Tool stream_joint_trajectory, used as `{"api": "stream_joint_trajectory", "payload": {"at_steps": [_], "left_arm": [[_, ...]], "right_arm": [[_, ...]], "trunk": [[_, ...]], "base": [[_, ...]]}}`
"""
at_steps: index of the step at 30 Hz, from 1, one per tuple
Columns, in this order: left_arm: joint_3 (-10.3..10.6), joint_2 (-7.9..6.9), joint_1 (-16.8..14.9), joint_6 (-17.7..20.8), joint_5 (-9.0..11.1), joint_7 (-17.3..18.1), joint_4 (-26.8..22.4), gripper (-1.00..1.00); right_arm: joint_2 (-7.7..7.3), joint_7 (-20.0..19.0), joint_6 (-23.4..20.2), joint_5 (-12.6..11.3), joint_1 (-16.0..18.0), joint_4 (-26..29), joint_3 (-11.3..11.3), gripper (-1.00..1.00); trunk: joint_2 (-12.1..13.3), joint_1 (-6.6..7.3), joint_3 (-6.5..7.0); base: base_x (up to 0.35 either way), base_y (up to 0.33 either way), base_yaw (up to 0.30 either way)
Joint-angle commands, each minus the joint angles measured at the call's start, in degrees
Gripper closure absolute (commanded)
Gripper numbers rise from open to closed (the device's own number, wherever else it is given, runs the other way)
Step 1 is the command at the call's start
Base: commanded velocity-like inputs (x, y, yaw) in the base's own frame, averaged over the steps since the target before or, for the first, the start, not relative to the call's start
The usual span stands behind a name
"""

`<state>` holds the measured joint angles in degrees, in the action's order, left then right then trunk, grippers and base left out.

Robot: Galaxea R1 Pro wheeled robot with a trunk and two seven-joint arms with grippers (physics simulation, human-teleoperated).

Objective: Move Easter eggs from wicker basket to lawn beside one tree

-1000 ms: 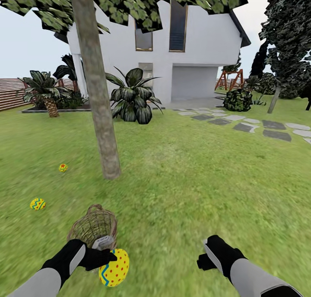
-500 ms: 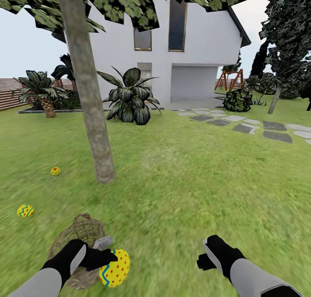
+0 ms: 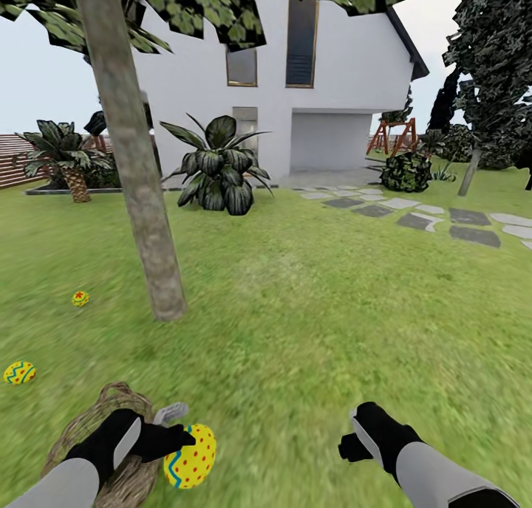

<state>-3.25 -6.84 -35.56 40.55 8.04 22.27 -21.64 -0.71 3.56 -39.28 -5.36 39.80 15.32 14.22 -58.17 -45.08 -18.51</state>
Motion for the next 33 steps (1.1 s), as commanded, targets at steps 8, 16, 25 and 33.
{"api": "stream_joint_trajectory", "payload": {"at_steps": [8, 16, 25, 33], "left_arm": [[0.00, 0.39, -0.03, 0.44, 0.20, -0.12, 0.02, 1.00], [0.08, 0.60, -0.03, 0.42, 0.13, -0.12, 0.11, 1.00], [0.09, 0.69, -0.03, 0.42, 0.13, -0.14, 0.11, 1.00], [0.09, 0.75, -0.03, 0.41, 0.13, -0.20, 0.11, 1.00]], "right_arm": [[0.00, 0.31, -0.36, -0.57, 0.02, 0.14, 0.45, -1.00], [0.01, 0.40, -0.36, -0.53, 0.02, 0.14, 0.54, -1.00], [0.09, 0.58, -0.31, -0.03, 0.02, 0.14, 0.81, -1.00], [0.10, 0.66, -0.29, -0.05, 0.02, 0.14, 0.81, -1.00]], "trunk": [[-0.04, -0.03, -0.07], [-0.04, -0.03, -0.07], [-0.04, -0.03, -0.20], [-0.04, -0.03, -0.47]], "base": [[0.262, -0.201, 0.000], [0.212, -0.235, 0.000], [0.190, -0.250, 0.090], [0.188, -0.253, 0.264]]}}
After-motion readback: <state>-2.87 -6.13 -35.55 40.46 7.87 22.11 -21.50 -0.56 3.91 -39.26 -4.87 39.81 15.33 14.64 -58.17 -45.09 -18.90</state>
